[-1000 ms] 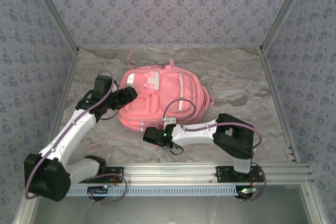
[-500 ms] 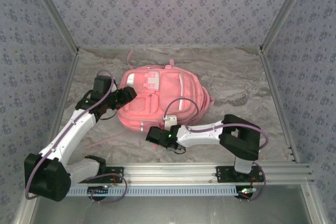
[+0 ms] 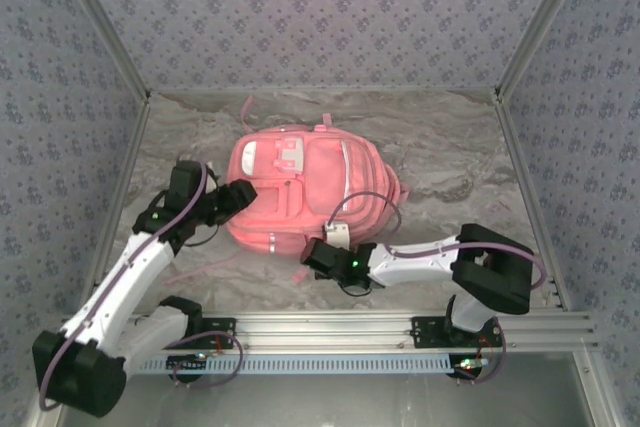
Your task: Pack the student bag
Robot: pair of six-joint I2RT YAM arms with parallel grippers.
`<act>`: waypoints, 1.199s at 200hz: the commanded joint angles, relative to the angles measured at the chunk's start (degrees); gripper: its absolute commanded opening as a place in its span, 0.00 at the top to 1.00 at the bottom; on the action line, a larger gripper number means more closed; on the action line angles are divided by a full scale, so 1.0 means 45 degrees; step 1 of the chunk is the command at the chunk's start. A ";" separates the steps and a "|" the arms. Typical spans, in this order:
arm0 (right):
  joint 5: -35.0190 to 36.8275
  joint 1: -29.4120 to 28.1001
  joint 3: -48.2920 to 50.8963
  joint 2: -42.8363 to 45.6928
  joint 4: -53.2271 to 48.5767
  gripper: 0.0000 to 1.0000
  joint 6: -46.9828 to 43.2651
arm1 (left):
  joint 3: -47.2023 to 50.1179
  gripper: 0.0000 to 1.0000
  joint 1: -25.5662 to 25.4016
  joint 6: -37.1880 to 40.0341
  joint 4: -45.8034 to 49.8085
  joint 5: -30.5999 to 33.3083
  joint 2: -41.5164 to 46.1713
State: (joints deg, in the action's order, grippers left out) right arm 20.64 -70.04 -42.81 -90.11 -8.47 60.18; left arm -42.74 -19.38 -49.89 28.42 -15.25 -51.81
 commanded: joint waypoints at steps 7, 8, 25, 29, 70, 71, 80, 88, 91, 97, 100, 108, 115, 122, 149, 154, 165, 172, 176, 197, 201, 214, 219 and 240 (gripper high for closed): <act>-0.1996 0.0357 0.0997 0.0510 0.2595 1.00 -0.0610 | 0.1160 0.41 -0.1076 -0.1947 0.0811 0.0482 0.1858; -0.2051 0.0373 0.1026 0.0521 0.2658 1.00 -0.0605 | 0.1218 0.41 -0.1120 -0.2022 0.0802 0.0490 0.1920; -0.2694 0.0518 0.1318 0.0531 0.3570 1.00 -0.0692 | 0.2149 0.41 -0.1947 -0.3189 0.0842 0.0861 0.2770; -0.2799 0.0526 0.1333 0.0531 0.3689 1.00 -0.0708 | 0.2364 0.41 -0.2129 -0.3461 0.0845 0.0992 0.2955; -0.3344 0.0733 0.1615 0.0521 0.4444 1.00 -0.0815 | 0.4122 0.41 -0.3046 -0.5041 -0.0404 0.1868 0.3679; -0.3360 0.0747 0.1628 0.0526 0.4472 1.00 -0.0825 | 0.4164 0.41 -0.3042 -0.5044 -0.0460 0.1876 0.3651; -0.3486 0.0838 0.1723 0.0531 0.4741 1.00 -0.0797 | 0.4418 0.42 -0.3131 -0.5104 -0.1021 0.1954 0.3458; -0.3617 0.0877 0.1855 0.0548 0.4914 1.00 -0.0777 | 0.4595 0.42 -0.3223 -0.5158 -0.1336 0.2145 0.3247; -0.3643 0.0899 0.1873 0.0567 0.4988 1.00 -0.0774 | 0.4649 0.42 -0.3234 -0.5165 -0.1444 0.2232 0.3190; -0.3721 0.0907 0.1958 0.0582 0.5136 1.00 -0.0786 | 0.4755 0.42 -0.3265 -0.5173 -0.1701 0.2374 0.2992; -0.3776 0.0920 0.1986 0.0601 0.5177 1.00 -0.0778 | 0.4816 0.42 -0.3254 -0.5202 -0.1829 0.2399 0.2902; -0.3796 0.0926 0.2066 0.0635 0.5241 1.00 -0.0793 | 0.4962 0.42 -0.3255 -0.5290 -0.2187 0.2476 0.2660; -0.3789 0.0954 0.2143 0.0701 0.5278 1.00 -0.0776 | 0.5040 0.42 -0.3260 -0.5306 -0.2511 0.2551 0.2431; -0.3806 0.0972 0.2248 0.0749 0.5366 1.00 -0.0776 | 0.5056 0.42 -0.3271 -0.5293 -0.2655 0.2704 0.2162; -0.3919 0.0998 0.2573 0.0904 0.5608 1.00 -0.0776 | 0.4891 0.46 -0.3258 -0.4949 -0.2997 0.3828 0.1169; -0.3923 0.0994 0.2625 0.0965 0.5659 1.00 -0.0771 | 0.4859 0.48 -0.3260 -0.4851 -0.3128 0.3996 0.0990; -0.3922 0.1028 0.2872 0.1105 0.5804 1.00 -0.0755 | 0.4712 0.52 -0.3265 -0.4578 -0.3308 0.4388 0.0591; -0.3889 0.1050 0.3000 0.1209 0.5845 1.00 -0.0709 | 0.4548 0.56 -0.3263 -0.4469 -0.3291 0.4600 0.0338; -0.3886 0.1062 0.3077 0.1277 0.5865 1.00 -0.0714 | 0.4460 0.60 -0.3268 -0.4399 -0.3299 0.4698 0.0194; -0.3777 0.1170 0.3556 0.1709 0.5840 1.00 -0.0698 | 0.4119 0.80 -0.3244 -0.4057 -0.3135 0.5315 -0.0235; -0.3771 0.1185 0.3629 0.1823 0.5796 1.00 -0.0703 | 0.4094 0.85 -0.3244 -0.4014 -0.3133 0.5419 -0.0258; -0.3688 0.1265 0.3908 0.2164 0.5665 1.00 -0.0708 | 0.4022 0.98 -0.3180 -0.3878 -0.2983 0.5781 -0.0168; -0.3653 0.1301 0.4027 0.2311 0.5604 1.00 -0.0718 | 0.3980 1.00 -0.3147 -0.3845 -0.2890 0.5913 -0.0119; -0.3628 0.1504 0.4505 0.3034 0.5362 1.00 -0.0764 | 0.3894 1.00 -0.3043 -0.3632 -0.2554 0.6392 0.0136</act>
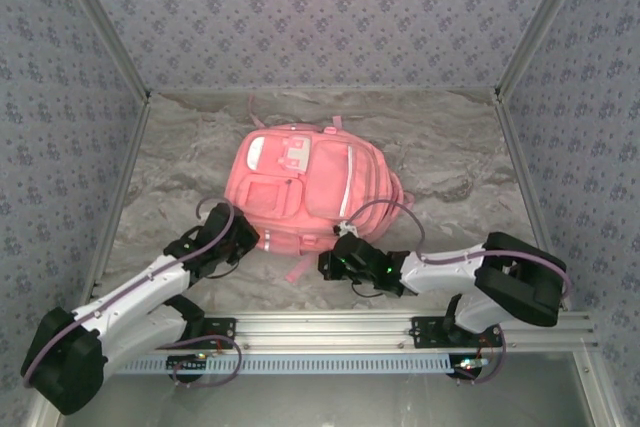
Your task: Pack the student bag
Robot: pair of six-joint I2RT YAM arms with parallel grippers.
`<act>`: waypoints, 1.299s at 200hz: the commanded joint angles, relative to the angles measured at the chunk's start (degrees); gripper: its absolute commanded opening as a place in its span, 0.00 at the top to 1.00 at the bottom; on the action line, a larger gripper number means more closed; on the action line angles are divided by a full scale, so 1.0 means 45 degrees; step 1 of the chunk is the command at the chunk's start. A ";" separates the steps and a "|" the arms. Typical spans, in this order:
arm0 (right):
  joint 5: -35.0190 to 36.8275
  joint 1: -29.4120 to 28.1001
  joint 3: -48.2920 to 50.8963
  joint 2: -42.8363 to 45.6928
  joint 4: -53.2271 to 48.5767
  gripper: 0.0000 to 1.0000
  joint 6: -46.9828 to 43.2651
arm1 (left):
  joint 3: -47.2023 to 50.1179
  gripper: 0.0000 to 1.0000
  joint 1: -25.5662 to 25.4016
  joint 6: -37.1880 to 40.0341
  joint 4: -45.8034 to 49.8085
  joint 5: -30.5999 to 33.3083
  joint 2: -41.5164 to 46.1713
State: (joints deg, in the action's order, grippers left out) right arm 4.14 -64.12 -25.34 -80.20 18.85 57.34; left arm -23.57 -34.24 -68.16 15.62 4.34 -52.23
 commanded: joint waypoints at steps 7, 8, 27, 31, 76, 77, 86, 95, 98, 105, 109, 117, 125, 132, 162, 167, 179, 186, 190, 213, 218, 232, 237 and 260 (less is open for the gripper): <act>0.0052 0.0274 0.0746 0.1119 -0.0856 1.00 -0.0166 | -0.0367 1.00 0.0340 0.0478 0.0383 0.2112 0.0292; 0.0044 0.0279 0.0767 0.1151 -0.0872 1.00 -0.0165 | -0.0367 1.00 0.0361 0.0479 0.0390 0.2107 0.0304; 0.0040 0.0528 0.1110 0.1904 -0.1403 1.00 -0.0309 | -0.0359 1.00 0.0606 0.0580 0.0569 0.2141 0.0433; -0.0016 0.0603 0.1167 0.2005 -0.1483 1.00 -0.0368 | -0.0338 1.00 0.0646 0.0589 0.0589 0.2156 0.0480; -0.0508 0.0928 0.1327 0.3087 -0.2531 1.00 -0.1588 | -0.0349 1.00 0.0870 0.0763 0.0648 0.2121 0.0532; -0.0509 0.0928 0.1341 0.3101 -0.2511 1.00 -0.1628 | -0.0348 1.00 0.0880 0.0767 0.0640 0.2122 0.0532; -0.0474 0.0909 0.1354 0.3257 -0.2341 1.00 -0.2007 | -0.0377 1.00 0.0883 0.0796 0.0660 0.2138 0.0532; -0.0509 0.0916 0.1282 0.3356 -0.2568 1.00 -0.2204 | -0.0422 1.00 0.0909 0.0855 0.0722 0.2168 0.0532; -0.0471 0.0924 0.1228 0.3383 -0.2700 1.00 -0.2309 | -0.0442 1.00 0.0909 0.0865 0.0745 0.2186 0.0527; -0.0363 0.0918 0.1066 0.3442 -0.3016 1.00 -0.2549 | -0.0481 1.00 0.0951 0.0920 0.0804 0.2210 0.0549; -0.0270 0.0916 0.0992 0.3472 -0.3308 1.00 -0.2647 | -0.0506 1.00 0.0965 0.0936 0.0835 0.2230 0.0563; -0.0232 0.0918 0.0798 0.3471 -0.3951 1.00 -0.2881 | -0.0523 1.00 0.1022 0.1012 0.0863 0.2249 0.0568; -0.0015 0.0972 0.0583 0.3468 -0.4741 1.00 -0.3248 | -0.0542 1.00 0.1071 0.1069 0.0873 0.2251 0.0571; 0.0232 0.1030 0.0412 0.3488 -0.5235 1.00 -0.3312 | -0.0543 1.00 0.1155 0.1113 0.0900 0.2212 0.0556; 0.0742 0.1383 0.0275 0.3627 -0.6234 1.00 -0.3464 | -0.0504 1.00 0.1396 0.1124 0.0908 0.1977 0.0512; 0.0641 0.1402 0.0300 0.3662 -0.6170 1.00 -0.3475 | -0.0475 1.00 0.1399 0.1123 0.0877 0.1942 0.0492; 0.0187 0.1400 0.0348 0.3719 -0.5773 1.00 -0.3692 | -0.0455 1.00 0.1427 0.1157 0.0812 0.1866 0.0463; -0.0036 0.1407 0.0340 0.3722 -0.5351 1.00 -0.3964 | -0.0465 1.00 0.1419 0.1143 0.0802 0.1812 0.0426; -0.0140 0.1374 0.0299 0.3722 -0.5160 1.00 -0.4201 | -0.0465 1.00 0.1406 0.1158 0.0790 0.1788 0.0398; -0.0316 0.1205 0.0018 0.3611 -0.5139 0.99 -0.4410 | -0.0465 1.00 0.1434 0.1178 0.0673 0.1661 0.0279; -0.0399 0.1170 -0.0023 0.3569 -0.5111 0.92 -0.4375 | -0.0465 1.00 0.1417 0.1182 0.0651 0.1619 0.0244; -0.0956 0.1164 -0.0071 0.3398 -0.4799 0.73 -0.4188 | -0.0484 1.00 0.1429 0.1182 0.0630 0.1508 0.0181; -0.1196 0.1172 -0.0043 0.3316 -0.4577 0.69 -0.4004 | -0.0472 1.00 0.1418 0.1187 0.0626 0.1491 0.0180; -0.2652 0.1286 0.0447 0.3168 -0.3300 0.54 -0.2262 | -0.0484 1.00 0.1432 0.1182 0.0611 0.1441 0.0239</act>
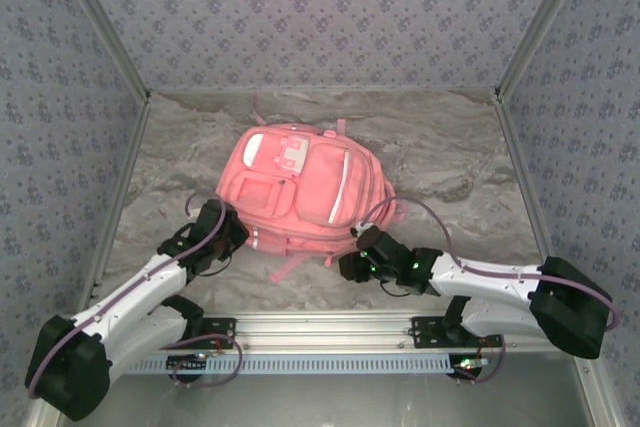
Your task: Pack the student bag
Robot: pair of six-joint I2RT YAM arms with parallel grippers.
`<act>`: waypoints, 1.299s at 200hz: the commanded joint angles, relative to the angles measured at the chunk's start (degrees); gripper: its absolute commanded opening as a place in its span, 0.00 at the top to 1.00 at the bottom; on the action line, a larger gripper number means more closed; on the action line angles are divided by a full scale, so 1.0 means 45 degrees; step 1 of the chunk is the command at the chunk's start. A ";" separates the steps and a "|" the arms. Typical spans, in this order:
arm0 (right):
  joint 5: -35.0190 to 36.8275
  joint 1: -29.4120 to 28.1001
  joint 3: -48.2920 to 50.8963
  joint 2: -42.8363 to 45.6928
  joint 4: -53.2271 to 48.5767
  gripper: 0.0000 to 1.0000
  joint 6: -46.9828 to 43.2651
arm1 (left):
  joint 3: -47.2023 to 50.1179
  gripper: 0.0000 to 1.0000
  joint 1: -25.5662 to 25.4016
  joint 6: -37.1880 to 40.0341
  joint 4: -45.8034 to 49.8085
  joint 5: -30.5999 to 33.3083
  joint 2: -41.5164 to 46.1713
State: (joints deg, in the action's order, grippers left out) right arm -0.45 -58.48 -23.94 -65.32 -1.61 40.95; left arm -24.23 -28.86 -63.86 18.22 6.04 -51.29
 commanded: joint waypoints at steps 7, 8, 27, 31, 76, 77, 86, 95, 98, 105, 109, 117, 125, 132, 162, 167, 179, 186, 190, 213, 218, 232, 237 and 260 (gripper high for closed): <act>-0.1955 0.0118 0.0455 -0.0022 0.1935 0.52 0.1987 | -0.0348 1.00 0.0222 0.0225 0.0034 0.1031 0.0048; -0.1973 0.0121 0.0505 0.0001 0.2074 0.51 0.2068 | -0.0353 1.00 0.0212 0.0225 0.0034 0.1036 0.0059; -0.2254 0.0184 0.1477 0.0448 0.4187 0.44 0.3490 | -0.0358 1.00 0.0209 0.0156 0.0033 0.0887 0.0125; -0.2217 0.0192 0.1630 0.0516 0.4650 0.43 0.3685 | -0.0339 1.00 0.0220 0.0138 -0.0001 0.0869 0.0135; -0.2533 0.0133 0.2176 -0.0843 0.7634 0.35 0.5415 | -0.0435 1.00 0.0203 0.0031 -0.0162 0.0669 -0.0029; -0.2545 0.0138 0.2186 -0.0898 0.7726 0.35 0.5463 | -0.0436 1.00 0.0213 0.0030 -0.0162 0.0669 -0.0029; -0.2580 0.0214 0.2404 -0.1322 0.8621 0.34 0.5869 | -0.0451 1.00 0.0207 -0.0004 -0.0143 0.0669 -0.0009; -0.2613 0.0275 0.2553 -0.1860 0.9550 0.34 0.6245 | -0.0441 1.00 0.0209 -0.0040 -0.0153 0.0653 0.0046; -0.2600 0.0294 0.2580 -0.2046 0.9758 0.34 0.6351 | -0.0454 1.00 0.0216 -0.0045 -0.0144 0.0657 0.0066; -0.2653 0.0319 0.2587 -0.2447 1.0336 0.34 0.6584 | -0.0456 1.00 0.0216 -0.0083 -0.0123 0.0643 0.0100; -0.2691 0.0329 0.2567 -0.2769 1.0632 0.34 0.6691 | -0.0466 1.00 0.0220 -0.0086 -0.0095 0.0646 0.0122; -0.2863 0.0339 0.2480 -0.3329 1.1309 0.35 0.6916 | -0.0504 1.00 0.0220 -0.0106 -0.0055 0.0644 0.0157; -0.3017 0.0349 0.2451 -0.3967 1.2000 0.36 0.7198 | -0.0531 1.00 0.0230 -0.0088 0.0005 0.0647 0.0175; -0.3064 0.0368 0.2477 -0.4509 1.2620 0.38 0.7498 | -0.0582 1.00 0.0229 -0.0087 0.0066 0.0652 0.0215; -0.3089 0.0636 0.2956 -0.7320 1.7062 0.54 0.9098 | -0.0689 1.00 0.0228 -0.0070 0.0188 0.0662 0.0303; -0.3077 0.0687 0.3041 -0.7791 1.7974 0.58 0.9427 | -0.0690 1.00 0.0226 -0.0072 0.0200 0.0650 0.0303; -0.3342 0.0757 0.2928 -0.8686 1.8066 0.67 0.9743 | -0.0690 1.00 0.0239 -0.0085 0.0208 0.0650 0.0289; -0.3340 0.0719 0.2882 -0.8883 1.8057 0.71 0.9772 | -0.0690 1.00 0.0223 -0.0077 0.0209 0.0650 0.0284; -0.3353 0.0711 0.2850 -0.8937 1.8112 0.72 0.9777 | -0.0690 1.00 0.0229 -0.0077 0.0200 0.0649 0.0284; -0.3350 0.0800 0.2943 -0.8748 1.8092 0.75 0.9714 | -0.0690 1.00 0.0242 -0.0067 0.0171 0.0652 0.0264; -0.3310 0.0854 0.3019 -0.8645 1.8091 0.74 0.9683 | -0.0690 1.00 0.0223 -0.0056 0.0161 0.0669 0.0247; -0.3205 0.0943 0.3231 -0.8356 1.8104 0.68 0.9666 | -0.0710 1.00 0.0228 -0.0030 0.0130 0.0659 0.0216; -0.3139 0.0948 0.3323 -0.8245 1.8094 0.65 0.9699 | -0.0727 1.00 0.0237 -0.0029 0.0131 0.0701 0.0202; -0.2763 0.0986 0.3666 -0.8027 1.8112 0.55 0.9854 | -0.0786 1.00 0.0234 -0.0031 0.0091 0.0688 0.0167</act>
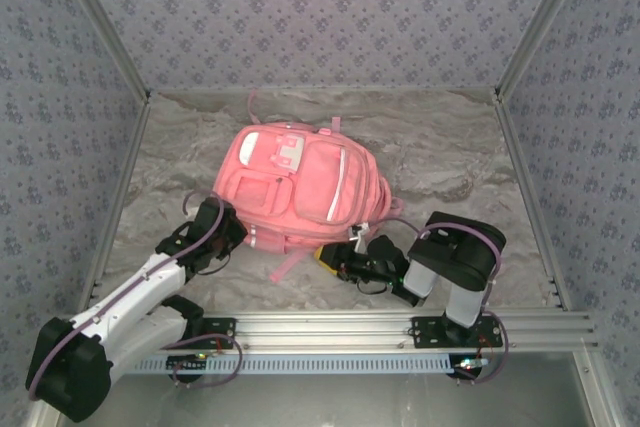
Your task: Pack the student bag
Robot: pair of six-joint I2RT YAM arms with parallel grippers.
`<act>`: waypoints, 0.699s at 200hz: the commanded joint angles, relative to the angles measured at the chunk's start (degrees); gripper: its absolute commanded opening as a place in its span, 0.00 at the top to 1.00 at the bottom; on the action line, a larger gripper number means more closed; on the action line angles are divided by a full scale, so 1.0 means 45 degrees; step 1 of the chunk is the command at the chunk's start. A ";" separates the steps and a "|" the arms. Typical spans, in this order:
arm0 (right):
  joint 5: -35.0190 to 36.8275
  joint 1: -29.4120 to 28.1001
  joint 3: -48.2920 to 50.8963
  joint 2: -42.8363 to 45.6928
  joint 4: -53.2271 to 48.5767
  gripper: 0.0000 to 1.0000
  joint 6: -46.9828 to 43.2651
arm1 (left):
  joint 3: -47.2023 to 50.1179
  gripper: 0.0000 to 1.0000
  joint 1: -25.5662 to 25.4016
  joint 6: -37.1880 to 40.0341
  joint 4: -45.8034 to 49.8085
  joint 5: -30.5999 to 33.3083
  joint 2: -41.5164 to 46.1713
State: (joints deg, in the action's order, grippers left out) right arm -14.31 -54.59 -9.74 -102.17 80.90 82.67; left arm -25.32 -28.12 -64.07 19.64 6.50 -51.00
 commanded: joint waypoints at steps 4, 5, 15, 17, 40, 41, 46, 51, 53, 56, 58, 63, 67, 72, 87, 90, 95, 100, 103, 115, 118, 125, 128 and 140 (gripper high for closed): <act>0.0377 0.0118 0.0541 0.0148 -0.0193 0.55 0.0619 | -0.0545 1.00 0.0068 0.0012 -0.0228 0.0592 0.0086; 0.0391 0.0109 0.0551 0.0147 -0.0189 0.55 0.0616 | -0.0545 1.00 0.0062 0.0016 -0.0236 0.0589 0.0095; 0.0480 0.0066 0.0577 0.0117 -0.0205 0.55 0.0655 | -0.0545 1.00 0.0060 0.0011 -0.0247 0.0591 0.0084; 0.0493 0.0067 0.0586 0.0109 -0.0195 0.56 0.0662 | -0.0545 1.00 0.0068 0.0003 -0.0244 0.0587 0.0084; 0.0687 -0.0044 0.0601 0.0165 -0.0221 0.62 0.0658 | -0.0489 1.00 0.0061 0.0001 -0.0266 0.0567 0.0084; 0.0702 -0.0050 0.0601 0.0165 -0.0203 0.62 0.0665 | -0.0488 1.00 0.0069 0.0010 -0.0264 0.0567 0.0074; 0.0720 -0.0066 0.0619 0.0181 -0.0204 0.64 0.0666 | -0.0471 1.00 0.0068 0.0005 -0.0290 0.0571 0.0075; 0.0797 -0.0076 0.0621 0.0199 -0.0217 0.66 0.0667 | -0.0467 1.00 0.0062 0.0000 -0.0284 0.0553 0.0065; 0.0821 -0.0076 0.0631 0.0203 -0.0223 0.66 0.0655 | -0.0467 1.00 0.0073 0.0010 -0.0282 0.0549 0.0065; 0.0858 -0.0094 0.0666 0.0221 -0.0215 0.66 0.0669 | -0.0452 1.00 0.0081 0.0009 -0.0299 0.0547 0.0065; 0.0870 -0.0095 0.0676 0.0238 -0.0212 0.67 0.0680 | -0.0448 1.00 0.0063 0.0002 -0.0301 0.0537 0.0065; 0.0957 -0.0111 0.0710 0.0269 -0.0198 0.67 0.0674 | -0.0433 1.00 0.0057 0.0002 -0.0316 0.0534 0.0060; 0.0999 -0.0103 0.0730 0.0310 -0.0195 0.67 0.0689 | -0.0428 1.00 0.0063 -0.0013 -0.0321 0.0529 0.0064; 0.1066 -0.0121 0.0766 0.0357 -0.0201 0.67 0.0686 | -0.0428 1.00 0.0059 -0.0025 -0.0321 0.0509 0.0060; 0.1238 -0.0150 0.0786 0.0501 -0.0195 0.65 0.0701 | -0.0418 1.00 0.0073 -0.0039 -0.0331 0.0472 0.0084; 0.1286 -0.0149 0.0793 0.0532 -0.0197 0.64 0.0721 | -0.0405 1.00 0.0062 -0.0039 -0.0330 0.0455 0.0084; 0.1339 -0.0156 0.0781 0.0526 -0.0176 0.64 0.0762 | -0.0398 1.00 0.0057 -0.0039 -0.0340 0.0458 0.0102; 0.1376 -0.0186 0.0767 0.0525 -0.0196 0.64 0.0768 | -0.0382 1.00 0.0075 -0.0039 -0.0343 0.0456 0.0104; 0.1398 -0.0193 0.0759 0.0506 -0.0199 0.64 0.0800 | -0.0388 1.00 0.0067 -0.0039 -0.0351 0.0467 0.0106; 0.1530 -0.0233 0.0745 0.0438 -0.0203 0.65 0.0924 | -0.0369 1.00 0.0070 -0.0044 -0.0341 0.0440 0.0143; 0.1586 -0.0245 0.0739 0.0412 -0.0178 0.65 0.0954 | -0.0369 1.00 0.0059 -0.0039 -0.0341 0.0439 0.0160; 0.1652 -0.0286 0.0737 0.0411 -0.0195 0.67 0.0973 | -0.0350 1.00 0.0061 -0.0039 -0.0341 0.0416 0.0162; 0.1689 -0.0317 0.0706 0.0416 -0.0184 0.67 0.0997 | -0.0350 1.00 0.0072 -0.0041 -0.0346 0.0421 0.0179; 0.1751 -0.0349 0.0684 0.0382 -0.0186 0.69 0.1032 | -0.0359 1.00 0.0071 -0.0039 -0.0350 0.0421 0.0201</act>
State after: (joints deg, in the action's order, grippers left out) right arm -9.58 -55.70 -7.27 -100.25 82.08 85.06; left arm -25.39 -28.12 -64.10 19.70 6.48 -51.05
